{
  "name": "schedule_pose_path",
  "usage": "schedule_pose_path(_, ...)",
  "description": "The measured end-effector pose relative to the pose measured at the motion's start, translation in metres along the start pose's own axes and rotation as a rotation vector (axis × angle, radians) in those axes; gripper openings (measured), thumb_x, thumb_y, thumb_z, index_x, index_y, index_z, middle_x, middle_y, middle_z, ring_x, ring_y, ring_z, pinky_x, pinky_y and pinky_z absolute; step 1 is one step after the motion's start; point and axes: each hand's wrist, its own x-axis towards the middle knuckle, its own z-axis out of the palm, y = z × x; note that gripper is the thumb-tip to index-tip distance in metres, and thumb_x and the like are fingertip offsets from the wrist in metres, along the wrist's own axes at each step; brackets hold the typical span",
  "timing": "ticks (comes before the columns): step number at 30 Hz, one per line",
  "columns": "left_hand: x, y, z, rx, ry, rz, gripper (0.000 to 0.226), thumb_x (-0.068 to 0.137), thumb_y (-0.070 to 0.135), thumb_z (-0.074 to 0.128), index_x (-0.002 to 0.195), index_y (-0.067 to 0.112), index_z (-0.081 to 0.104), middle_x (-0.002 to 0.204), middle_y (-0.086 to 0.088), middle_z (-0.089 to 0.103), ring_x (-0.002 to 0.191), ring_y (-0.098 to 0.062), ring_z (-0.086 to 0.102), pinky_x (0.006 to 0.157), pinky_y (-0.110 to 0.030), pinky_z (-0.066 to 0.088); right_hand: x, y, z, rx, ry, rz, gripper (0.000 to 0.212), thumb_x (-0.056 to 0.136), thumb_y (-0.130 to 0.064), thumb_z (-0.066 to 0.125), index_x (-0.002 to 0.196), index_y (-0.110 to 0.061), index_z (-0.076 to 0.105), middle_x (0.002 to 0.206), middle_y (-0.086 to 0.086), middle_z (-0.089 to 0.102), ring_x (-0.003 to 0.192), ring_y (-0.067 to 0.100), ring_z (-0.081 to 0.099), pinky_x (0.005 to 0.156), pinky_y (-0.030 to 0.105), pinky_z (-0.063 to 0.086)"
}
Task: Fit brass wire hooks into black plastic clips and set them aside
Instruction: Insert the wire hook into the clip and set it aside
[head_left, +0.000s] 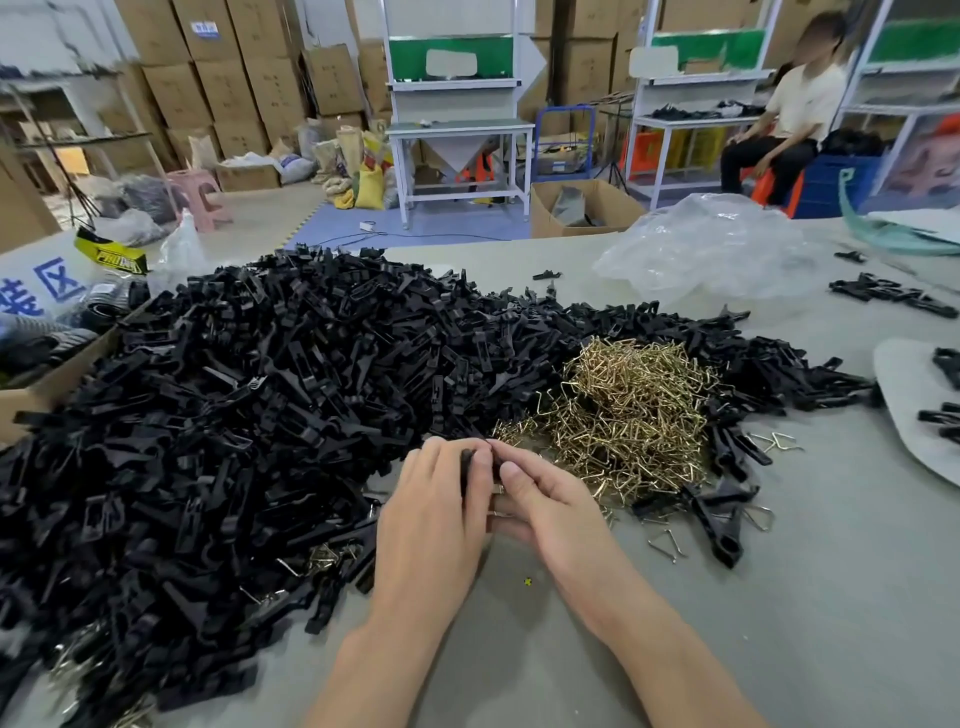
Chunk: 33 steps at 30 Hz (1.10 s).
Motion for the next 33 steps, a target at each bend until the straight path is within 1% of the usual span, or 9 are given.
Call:
schedule_pose_path(5,0.001,-0.007,0.002,-0.096,0.011,-0.189,0.027,0.099,0.053,0.027,0.098,0.042,0.051,0.092,0.024,0.062,0.091,0.008,0.054,0.072,-0.024,0.045,0.003,0.002,-0.003,0.021,0.060,0.015,0.032,0.103,-0.005,0.051,0.124,-0.024,0.065,0.102,0.001,0.078,0.085,0.015,0.072,0.073,0.025,0.058)
schedule_pose_path(9,0.005,-0.009,-0.002,-0.004,0.157,-0.144,0.043,0.103,0.046,0.024,0.108,0.026,0.061,0.112,0.013,0.060,0.109,-0.013,0.048,0.095,-0.036,0.039,0.007,0.001,-0.004,0.129,0.093,0.050,0.030,0.101,-0.001,0.052,0.116,-0.023,0.066,0.100,0.003,0.078,0.089,0.017,0.074,0.073,0.023,0.057)
schedule_pose_path(13,0.005,-0.009,-0.009,-0.184,0.263,-0.250,0.040,0.102,0.046,0.022,0.083,0.028,0.053,0.081,0.014,0.059,0.084,-0.009,0.051,0.074,-0.033,0.041,0.008,0.000,-0.006,0.221,0.090,0.074,0.025,0.099,0.000,0.056,0.115,-0.014,0.068,0.102,0.008,0.076,0.093,0.022,0.075,0.072,0.024,0.058)
schedule_pose_path(15,0.003,-0.004,-0.009,-0.408,0.226,-0.303,0.036,0.097,0.041,0.024,0.071,0.026,0.045,0.068,0.007,0.054,0.062,-0.011,0.048,0.059,-0.036,0.040,0.008,0.000,-0.006,0.240,0.085,0.071,0.023,0.098,0.001,0.058,0.113,-0.012,0.070,0.102,0.010,0.074,0.092,0.024,0.076,0.072,0.025,0.059)
schedule_pose_path(18,0.003,0.005,-0.008,-0.715,0.071,-0.383,0.025,0.089,0.037,0.029,0.076,0.026,0.047,0.069,0.005,0.044,0.063,-0.016,0.041,0.061,-0.043,0.037,0.008,0.001,-0.008,0.246,0.084,0.052,0.023,0.096,0.001,0.060,0.108,-0.015,0.073,0.097,0.007,0.075,0.093,0.025,0.076,0.075,0.027,0.059)
schedule_pose_path(23,0.007,0.002,-0.006,-0.785,-0.141,-0.417,0.026,0.103,0.039,0.048,0.123,0.038,0.063,0.072,0.017,0.058,0.069,-0.006,0.052,0.069,-0.026,0.049,0.011,-0.001,-0.011,0.200,0.123,-0.003,0.025,0.095,0.000,0.062,0.107,-0.018,0.074,0.092,-0.002,0.077,0.086,0.015,0.074,0.077,0.023,0.058)
schedule_pose_path(25,0.008,0.001,-0.007,-0.819,-0.146,-0.430,0.024,0.101,0.027,0.054,0.118,0.035,0.069,0.073,0.011,0.066,0.066,-0.006,0.057,0.066,-0.018,0.051,0.012,0.000,-0.012,0.185,0.131,-0.018,0.026,0.094,0.001,0.063,0.106,-0.019,0.074,0.091,-0.004,0.077,0.082,0.009,0.072,0.075,0.020,0.057)
schedule_pose_path(29,0.008,0.004,-0.006,-1.072,-0.202,-0.569,0.026,0.101,0.006,0.053,0.118,0.016,0.070,0.104,-0.005,0.077,0.099,-0.017,0.072,0.084,-0.021,0.056,0.012,0.002,-0.009,0.160,0.141,-0.038,0.028,0.094,0.004,0.061,0.108,-0.019,0.071,0.086,-0.004,0.075,0.075,0.008,0.070,0.074,0.021,0.058)
schedule_pose_path(33,0.008,0.008,-0.007,-1.205,-0.192,-0.602,0.027,0.101,0.006,0.052,0.099,0.014,0.078,0.094,-0.007,0.077,0.095,-0.024,0.074,0.080,-0.022,0.057,0.011,0.001,-0.011,0.163,0.168,-0.050,0.031,0.095,0.003,0.062,0.116,-0.018,0.068,0.087,0.000,0.074,0.070,0.012,0.069,0.072,0.024,0.058)
